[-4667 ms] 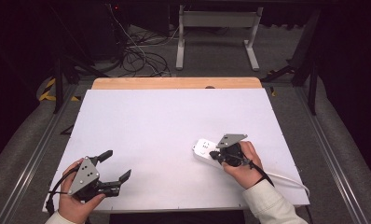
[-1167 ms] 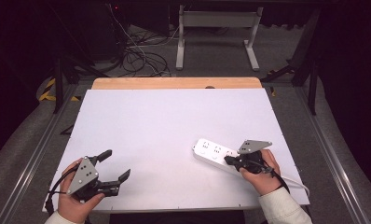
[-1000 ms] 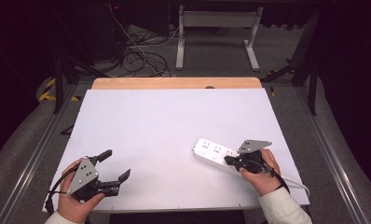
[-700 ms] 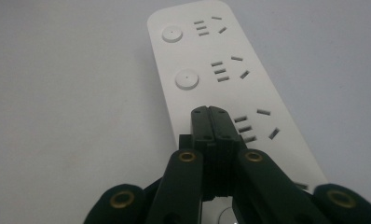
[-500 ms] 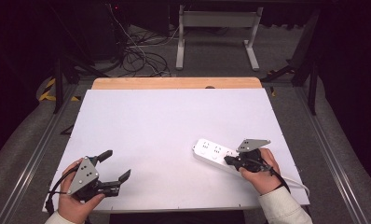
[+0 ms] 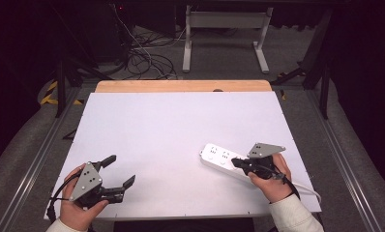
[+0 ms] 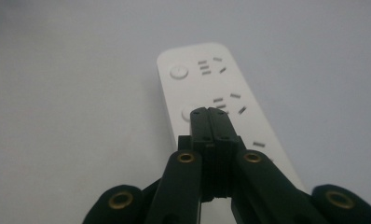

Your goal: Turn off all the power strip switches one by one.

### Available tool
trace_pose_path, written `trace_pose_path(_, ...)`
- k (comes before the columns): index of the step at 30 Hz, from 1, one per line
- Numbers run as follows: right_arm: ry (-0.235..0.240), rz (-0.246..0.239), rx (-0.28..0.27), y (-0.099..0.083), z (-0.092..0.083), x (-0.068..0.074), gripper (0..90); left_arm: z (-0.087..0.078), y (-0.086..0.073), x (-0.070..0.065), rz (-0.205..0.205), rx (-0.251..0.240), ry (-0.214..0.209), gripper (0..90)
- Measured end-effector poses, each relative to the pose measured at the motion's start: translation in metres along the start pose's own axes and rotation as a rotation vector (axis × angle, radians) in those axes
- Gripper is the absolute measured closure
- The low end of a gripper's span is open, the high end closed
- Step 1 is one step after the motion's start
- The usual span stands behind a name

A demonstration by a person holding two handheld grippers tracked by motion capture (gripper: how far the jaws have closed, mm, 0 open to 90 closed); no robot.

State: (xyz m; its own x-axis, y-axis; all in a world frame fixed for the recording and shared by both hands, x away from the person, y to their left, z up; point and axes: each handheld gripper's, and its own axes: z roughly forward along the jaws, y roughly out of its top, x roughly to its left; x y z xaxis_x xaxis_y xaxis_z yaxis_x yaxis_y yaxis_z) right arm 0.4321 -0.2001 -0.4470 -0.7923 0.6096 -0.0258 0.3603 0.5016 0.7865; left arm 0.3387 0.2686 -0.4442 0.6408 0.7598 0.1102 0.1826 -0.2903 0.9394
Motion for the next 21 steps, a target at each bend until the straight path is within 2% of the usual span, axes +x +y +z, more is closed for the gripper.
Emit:
trace_pose_path(1,-0.013,-0.008,-0.027,0.003,-0.005,0.001,90.0,0.0,0.0,0.0,0.0,0.0,0.0,14.3)
trace_pose_path(2,-0.012,-0.009,-0.031,0.003,-0.006,0.001,90.0,0.0,0.0,0.0,0.011,0.0,0.003,14.3)
trace_pose_path(12,-0.01,-0.012,-0.046,0.004,-0.011,0.003,90.0,-0.001,0.0,0.0,0.003,0.0,0.0,14.3)
trace_pose_path(14,-0.016,-0.009,-0.044,0.004,-0.014,0.002,90.0,-0.001,0.0,0.0,0.008,0.0,0.0,14.3)
trace_pose_path(17,-0.056,-0.017,-0.025,0.001,-0.02,0.0,90.0,-0.001,0.001,0.0,0.003,-0.001,0.001,14.3)
trace_pose_path(21,-0.066,0.006,-0.021,-0.008,-0.028,-0.004,90.0,-0.001,0.001,0.0,0.001,-0.002,0.001,14.3)
